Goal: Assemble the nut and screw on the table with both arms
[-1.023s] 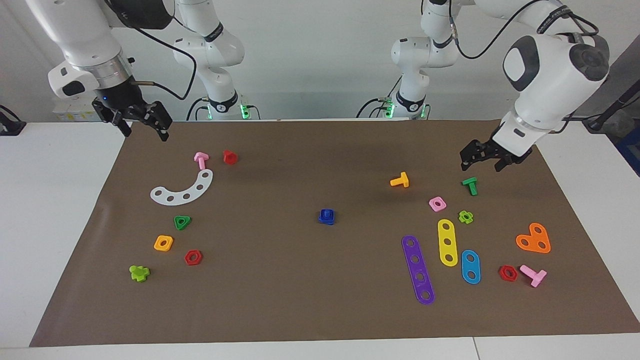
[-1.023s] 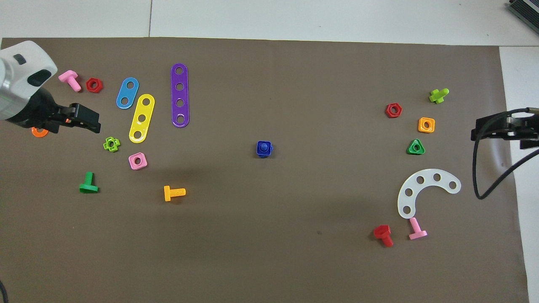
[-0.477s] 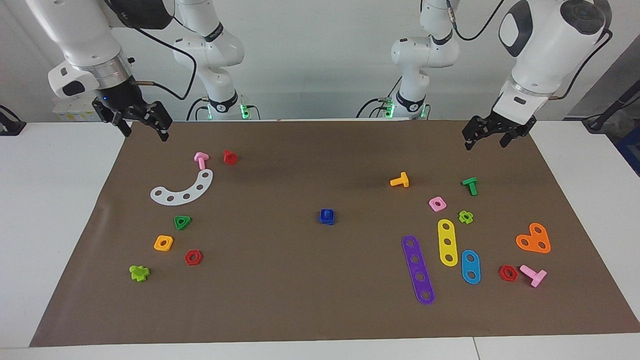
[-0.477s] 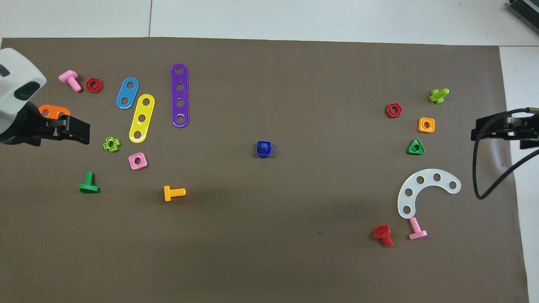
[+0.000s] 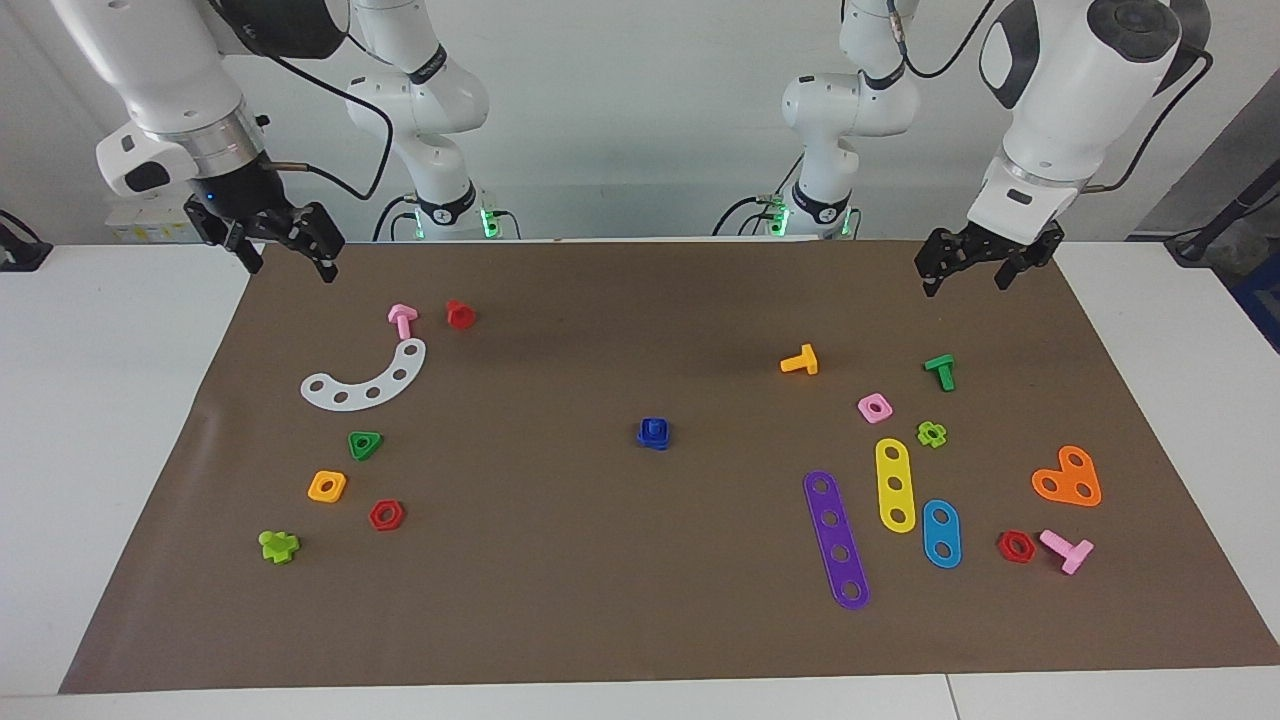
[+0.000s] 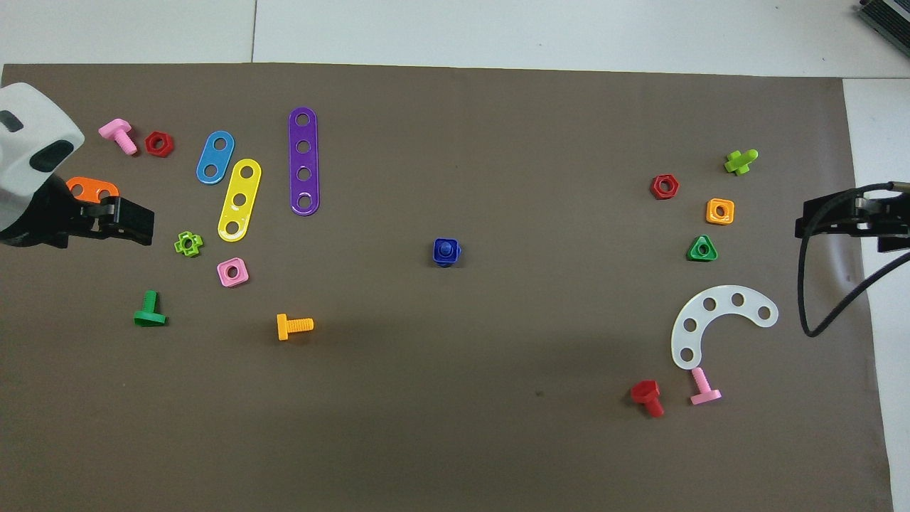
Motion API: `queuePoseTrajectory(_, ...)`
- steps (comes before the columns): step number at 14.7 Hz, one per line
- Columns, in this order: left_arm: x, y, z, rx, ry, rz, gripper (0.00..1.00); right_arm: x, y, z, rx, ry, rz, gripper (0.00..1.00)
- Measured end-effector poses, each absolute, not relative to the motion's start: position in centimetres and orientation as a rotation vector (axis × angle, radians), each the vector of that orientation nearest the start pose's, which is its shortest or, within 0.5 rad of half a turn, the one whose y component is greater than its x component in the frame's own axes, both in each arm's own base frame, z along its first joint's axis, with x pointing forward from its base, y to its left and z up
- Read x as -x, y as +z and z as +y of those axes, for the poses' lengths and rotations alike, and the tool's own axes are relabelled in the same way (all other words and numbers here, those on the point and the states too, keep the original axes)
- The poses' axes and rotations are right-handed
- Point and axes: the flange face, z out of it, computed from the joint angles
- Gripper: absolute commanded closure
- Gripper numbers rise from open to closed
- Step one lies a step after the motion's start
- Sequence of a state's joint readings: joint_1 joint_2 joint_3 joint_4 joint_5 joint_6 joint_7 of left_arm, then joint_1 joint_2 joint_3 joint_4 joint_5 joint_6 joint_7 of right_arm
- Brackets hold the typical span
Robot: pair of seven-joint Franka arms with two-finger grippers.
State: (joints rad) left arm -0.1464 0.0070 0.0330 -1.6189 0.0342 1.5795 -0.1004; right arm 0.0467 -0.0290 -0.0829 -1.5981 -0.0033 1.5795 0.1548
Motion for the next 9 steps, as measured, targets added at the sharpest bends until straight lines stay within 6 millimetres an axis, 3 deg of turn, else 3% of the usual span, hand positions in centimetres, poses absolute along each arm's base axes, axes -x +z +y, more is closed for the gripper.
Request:
queuePoseTrajectory(4, -55.4, 60.0, -3.5, 3.141, 0.069, 0.028, 0.00, -54.6, 62.8, -2.1, 3.127, -0.016, 0.300, 0.00)
queuePoseTrajectory(9, -55.5, 60.2, -3.8, 3.155, 0.043, 0.033, 0.00, -54.6, 62.8, -2.1, 3.127, -0.016, 0.300, 0.00)
